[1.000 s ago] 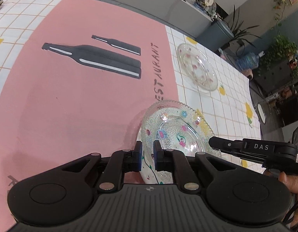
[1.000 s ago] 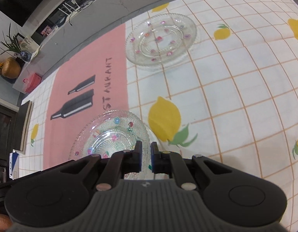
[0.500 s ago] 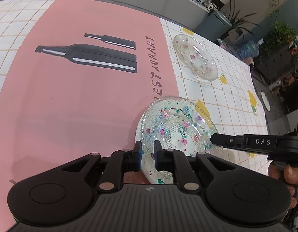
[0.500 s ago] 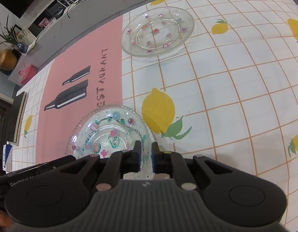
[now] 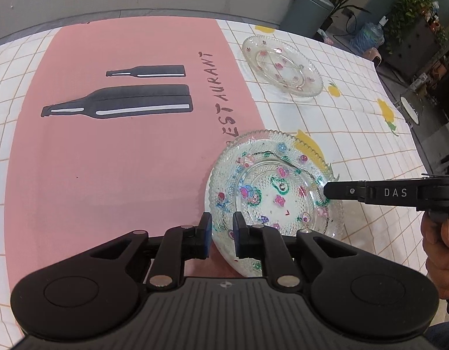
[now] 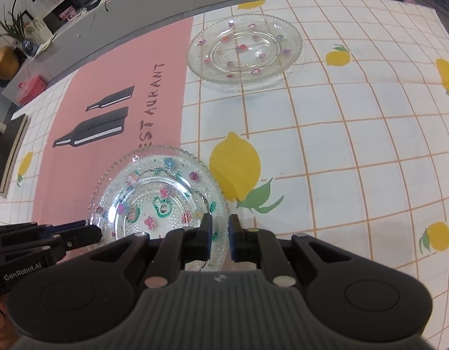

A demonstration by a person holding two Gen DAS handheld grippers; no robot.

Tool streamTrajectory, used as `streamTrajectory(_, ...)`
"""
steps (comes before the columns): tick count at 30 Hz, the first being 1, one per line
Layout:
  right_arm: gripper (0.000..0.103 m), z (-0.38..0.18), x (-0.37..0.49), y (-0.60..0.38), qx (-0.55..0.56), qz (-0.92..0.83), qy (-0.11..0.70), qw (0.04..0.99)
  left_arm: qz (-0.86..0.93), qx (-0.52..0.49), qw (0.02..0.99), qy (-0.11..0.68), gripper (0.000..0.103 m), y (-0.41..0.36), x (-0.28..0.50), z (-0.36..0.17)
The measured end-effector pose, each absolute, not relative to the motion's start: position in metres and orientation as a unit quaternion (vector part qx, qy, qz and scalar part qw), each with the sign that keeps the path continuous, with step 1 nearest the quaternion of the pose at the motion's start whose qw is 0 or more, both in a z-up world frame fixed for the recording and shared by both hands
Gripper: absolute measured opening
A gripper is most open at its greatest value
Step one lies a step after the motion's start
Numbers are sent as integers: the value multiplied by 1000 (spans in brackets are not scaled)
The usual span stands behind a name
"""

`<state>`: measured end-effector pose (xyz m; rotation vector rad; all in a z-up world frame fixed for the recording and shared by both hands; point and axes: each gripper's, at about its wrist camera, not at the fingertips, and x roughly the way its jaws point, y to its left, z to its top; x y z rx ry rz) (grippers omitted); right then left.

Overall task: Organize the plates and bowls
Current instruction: 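Lift the glass plate with both grippers, carry and lower it, open both, then move both grippers to the rim of the second glass plate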

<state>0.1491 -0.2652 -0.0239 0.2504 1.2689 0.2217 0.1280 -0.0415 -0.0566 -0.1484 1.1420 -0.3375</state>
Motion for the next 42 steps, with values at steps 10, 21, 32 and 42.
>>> streamTrajectory(10, 14, -24, 149, -263, 108, 110, 591, 791, -160, -59, 825, 539, 15, -43, 128, -55)
streamTrajectory(21, 32, -16, 152, -269, 112, 95, 583, 799, -142, -71, 829, 536, 17, -32, 132, -52)
streamTrajectory(32, 33, 1, 174, -281, 174, 87, 555, 809, -137, -123, 834, 520, 19, -11, 136, -49)
streamTrajectory(42, 40, -3, 205, -291, 226, 84, 546, 803, -124, -131, 843, 507, 19, -2, 145, -50)
